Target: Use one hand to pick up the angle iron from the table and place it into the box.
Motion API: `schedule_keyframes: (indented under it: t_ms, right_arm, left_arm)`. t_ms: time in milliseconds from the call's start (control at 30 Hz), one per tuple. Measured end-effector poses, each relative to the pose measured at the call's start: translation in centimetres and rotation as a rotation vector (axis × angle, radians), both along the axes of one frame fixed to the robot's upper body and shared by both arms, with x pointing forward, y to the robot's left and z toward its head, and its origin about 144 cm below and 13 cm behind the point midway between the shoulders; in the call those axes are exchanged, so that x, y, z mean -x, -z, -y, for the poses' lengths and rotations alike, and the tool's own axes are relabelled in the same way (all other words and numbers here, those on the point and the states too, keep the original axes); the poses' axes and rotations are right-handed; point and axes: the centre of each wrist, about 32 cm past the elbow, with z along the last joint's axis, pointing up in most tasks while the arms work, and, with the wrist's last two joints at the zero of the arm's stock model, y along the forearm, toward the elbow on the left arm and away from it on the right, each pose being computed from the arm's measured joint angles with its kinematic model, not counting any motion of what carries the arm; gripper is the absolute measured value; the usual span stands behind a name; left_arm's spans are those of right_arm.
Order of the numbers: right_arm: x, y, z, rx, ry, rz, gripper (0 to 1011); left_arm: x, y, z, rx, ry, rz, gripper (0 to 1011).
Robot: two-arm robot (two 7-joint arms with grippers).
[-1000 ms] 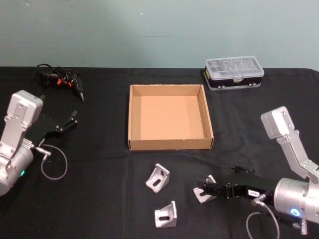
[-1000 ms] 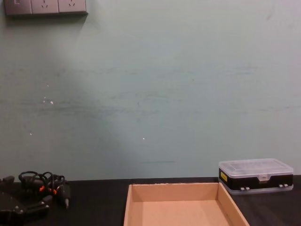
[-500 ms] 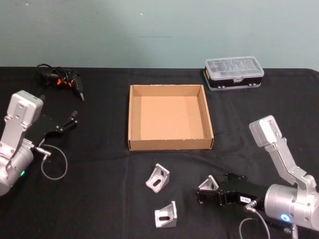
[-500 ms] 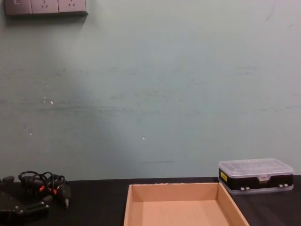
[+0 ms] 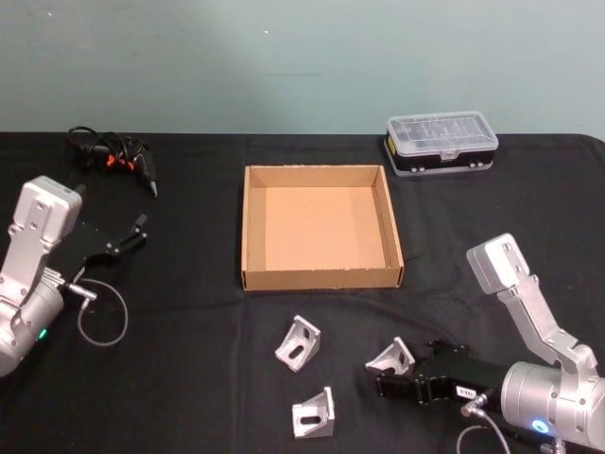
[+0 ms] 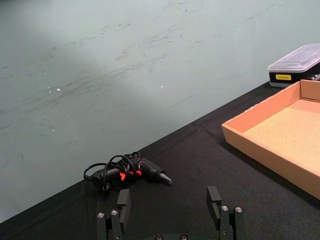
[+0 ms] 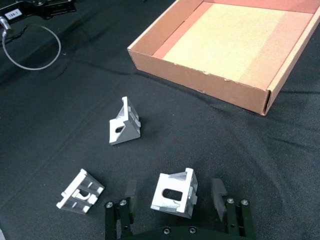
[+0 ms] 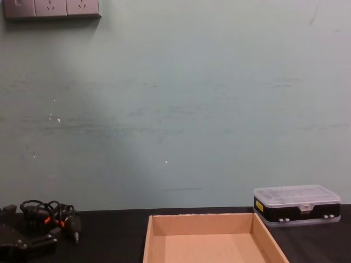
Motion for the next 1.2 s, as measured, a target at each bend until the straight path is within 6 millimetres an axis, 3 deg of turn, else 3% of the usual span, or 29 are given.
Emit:
schedule_keyframes:
  t_ms: [367, 667, 967, 1200]
  right_arm:
    - [0.13, -0.16, -0.17, 0.005, -0.003, 0.017, 689]
    - [0.15, -0.2, -0.51, 0.011, -0.019, 0.026, 362]
    - [-0.09, -0.16, -0.55, 0.023, -0.033, 0.032, 96]
    - [0.0, -0.11, -0.49, 0.022, -0.039, 0.035, 80]
  left_arm:
    - [0.0, 0.0, 0.0, 0.0, 0.0, 0.0, 1000]
    - [0.0, 0.0, 0.0, 0.0, 0.0, 0.0, 1000]
    - [0.0, 0.0, 0.0, 0.0, 0.0, 0.0, 1000]
    - [0.0, 0.0, 0.0, 0.0, 0.0, 0.0, 1000]
